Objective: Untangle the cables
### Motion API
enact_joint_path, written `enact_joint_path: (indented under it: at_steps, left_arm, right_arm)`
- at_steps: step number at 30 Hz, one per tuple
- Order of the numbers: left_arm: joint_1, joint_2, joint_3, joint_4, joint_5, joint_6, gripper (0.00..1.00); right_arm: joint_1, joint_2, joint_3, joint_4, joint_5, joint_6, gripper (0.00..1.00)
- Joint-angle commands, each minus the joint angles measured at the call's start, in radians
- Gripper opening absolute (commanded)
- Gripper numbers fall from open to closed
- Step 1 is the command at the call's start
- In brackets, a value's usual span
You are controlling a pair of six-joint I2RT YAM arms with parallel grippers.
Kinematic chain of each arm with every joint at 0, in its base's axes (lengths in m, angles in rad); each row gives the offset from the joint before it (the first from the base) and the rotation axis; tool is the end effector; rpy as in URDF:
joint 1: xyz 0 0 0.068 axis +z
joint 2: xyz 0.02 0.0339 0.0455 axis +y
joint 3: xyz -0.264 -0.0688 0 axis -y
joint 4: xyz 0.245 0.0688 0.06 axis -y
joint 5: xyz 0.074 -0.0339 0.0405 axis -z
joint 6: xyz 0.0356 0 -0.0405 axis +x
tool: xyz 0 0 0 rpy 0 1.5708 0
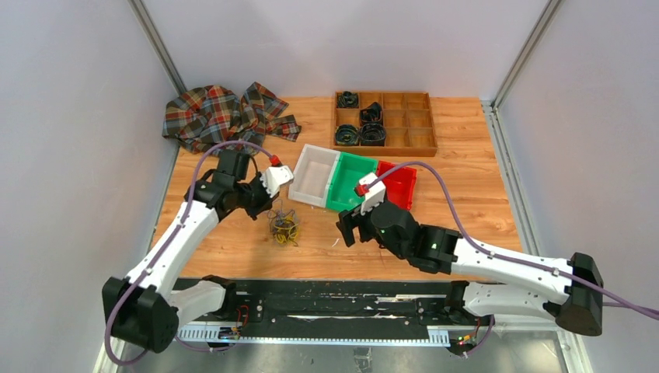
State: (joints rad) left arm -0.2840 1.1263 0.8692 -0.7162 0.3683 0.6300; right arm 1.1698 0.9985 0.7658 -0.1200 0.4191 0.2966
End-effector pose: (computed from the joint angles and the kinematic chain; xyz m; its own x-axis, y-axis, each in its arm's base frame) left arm 0.2066 -0.0737 0.2589 -0.3727 0.6814 -0.6299 0.8359 0.5413 0.0909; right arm 0.1028 0.2054 0.3005 -0.3312 -0.0972 -0.9386 -0.6223 0.7702 0.1398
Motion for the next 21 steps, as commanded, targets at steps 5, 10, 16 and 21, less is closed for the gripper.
enact_joint_path:
  at_steps: [5,10,16,21]
  left_arm:
    - [-0.006,-0.143,0.143,-0.250,0.124,-0.128,0.01]
    - [-0.006,-0.168,0.210,-0.287,0.190,-0.194,0.01]
    - [-0.005,-0.174,0.282,-0.323,0.266,-0.241,0.01]
    - [-0.005,-0.177,0.317,-0.336,0.301,-0.251,0.01]
  right_arm:
    - [0.048,0.151,0.028,0.408,-0.063,-0.072,0.83]
    - [0.065,0.280,0.128,0.464,-0.096,-0.070,0.84]
    - [0.067,0.374,0.176,0.562,-0.114,-0.060,0.84]
    - [0.067,0.425,0.185,0.633,-0.120,-0.029,0.85]
